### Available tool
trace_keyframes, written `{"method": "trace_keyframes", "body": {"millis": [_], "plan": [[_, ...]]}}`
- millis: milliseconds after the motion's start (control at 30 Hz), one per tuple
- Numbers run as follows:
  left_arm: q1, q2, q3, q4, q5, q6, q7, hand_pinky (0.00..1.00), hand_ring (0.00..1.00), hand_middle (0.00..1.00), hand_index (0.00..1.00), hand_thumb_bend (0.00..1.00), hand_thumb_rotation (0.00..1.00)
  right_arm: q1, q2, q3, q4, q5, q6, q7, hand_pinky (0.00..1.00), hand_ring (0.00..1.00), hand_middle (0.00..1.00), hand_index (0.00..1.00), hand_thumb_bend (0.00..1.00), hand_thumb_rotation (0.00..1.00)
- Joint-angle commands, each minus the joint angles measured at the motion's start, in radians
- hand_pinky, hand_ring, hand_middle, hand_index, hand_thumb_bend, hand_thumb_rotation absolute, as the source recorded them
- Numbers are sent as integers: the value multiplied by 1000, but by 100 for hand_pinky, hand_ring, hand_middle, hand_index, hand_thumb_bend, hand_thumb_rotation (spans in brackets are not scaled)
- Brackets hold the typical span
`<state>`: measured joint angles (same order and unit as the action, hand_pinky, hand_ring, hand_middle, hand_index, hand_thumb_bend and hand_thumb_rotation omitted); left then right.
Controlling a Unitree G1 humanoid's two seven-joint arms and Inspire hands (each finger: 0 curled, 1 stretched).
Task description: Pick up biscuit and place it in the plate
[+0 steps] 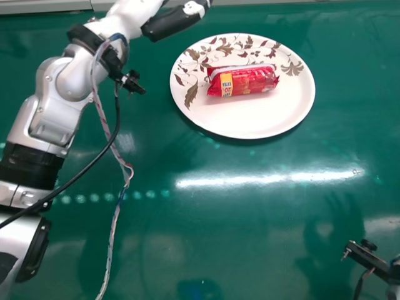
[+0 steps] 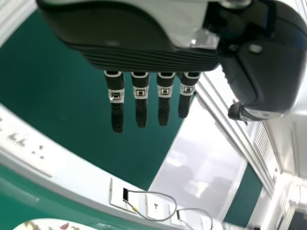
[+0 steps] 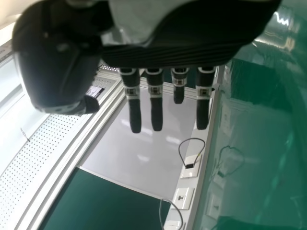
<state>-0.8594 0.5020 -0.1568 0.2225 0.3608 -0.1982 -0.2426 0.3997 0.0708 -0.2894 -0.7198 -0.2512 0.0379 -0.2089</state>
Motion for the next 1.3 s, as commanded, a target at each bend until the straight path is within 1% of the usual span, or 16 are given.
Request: {"method": "trace_keyframes", "body": {"millis": [0,100,233,333,467,567,633,667,733,800,933,967,1033,1133,1200,1267], "plan": [[88,21,53,-90,-42,17,-20,76,86,90,92,45,32,-4,1,5,13,-11,-10,-7,67,75,80,78,51,28],[184,26,99,-177,-79,61,-32,76,86,90,91,45,34,-13,1,10,18,-11,-7,-9,68,76,81,78,51,28],[299,4,163,-257,-161,100,-35,82,89,91,92,46,29,-20,-2,10,25,-5,-8,-9,69,77,81,78,51,27],[377,-14,201,-303,-204,119,-21,84,89,90,92,47,29,-22,1,9,24,6,-3,-7,72,79,83,79,51,27],[465,-51,242,-316,-248,70,13,84,88,88,90,47,25,-32,-6,3,33,9,-7,-8,70,77,82,78,51,28],[513,-83,256,-324,-280,49,27,85,88,89,91,43,25,-49,-25,-9,74,35,-56,-3,74,80,81,77,50,23],[532,-112,261,-316,-314,26,32,84,89,89,91,41,20,-60,-34,-16,98,46,-75,0,74,79,80,77,50,23],[541,-131,265,-308,-333,6,35,81,88,89,91,40,13,-66,-32,-17,104,51,-76,-1,74,79,81,77,50,23],[556,-158,266,-294,-349,-24,45,80,88,89,91,38,6,-78,-31,-17,113,63,-75,-2,74,79,81,77,51,24],[573,-184,262,-288,-357,-47,56,84,89,89,92,37,6,-93,-33,-18,121,69,-69,-2,74,79,82,78,51,26],[586,-241,254,-256,-392,-91,62,93,91,91,94,38,3,-133,-41,-27,116,76,-29,-1,69,77,80,78,51,24],[586,-252,250,-247,-391,-102,65,95,92,92,94,38,4,-145,-42,-29,110,81,-16,1,68,75,79,78,52,24],[584,-274,244,-233,-389,-116,72,96,92,92,94,37,8,-167,-50,-29,97,75,11,4,69,76,79,78,53,23],[581,-312,237,-229,-395,-110,84,98,93,92,94,37,10,-200,-62,-28,71,66,64,9,68,75,79,77,56,26],[579,-329,237,-233,-405,-103,83,99,94,93,95,35,5,-218,-67,-22,42,58,110,14,68,76,79,76,57,28],[581,-340,241,-226,-410,-114,81,100,95,94,96,33,3,-229,-69,-14,31,60,125,20,68,76,79,76,58,29]]}}
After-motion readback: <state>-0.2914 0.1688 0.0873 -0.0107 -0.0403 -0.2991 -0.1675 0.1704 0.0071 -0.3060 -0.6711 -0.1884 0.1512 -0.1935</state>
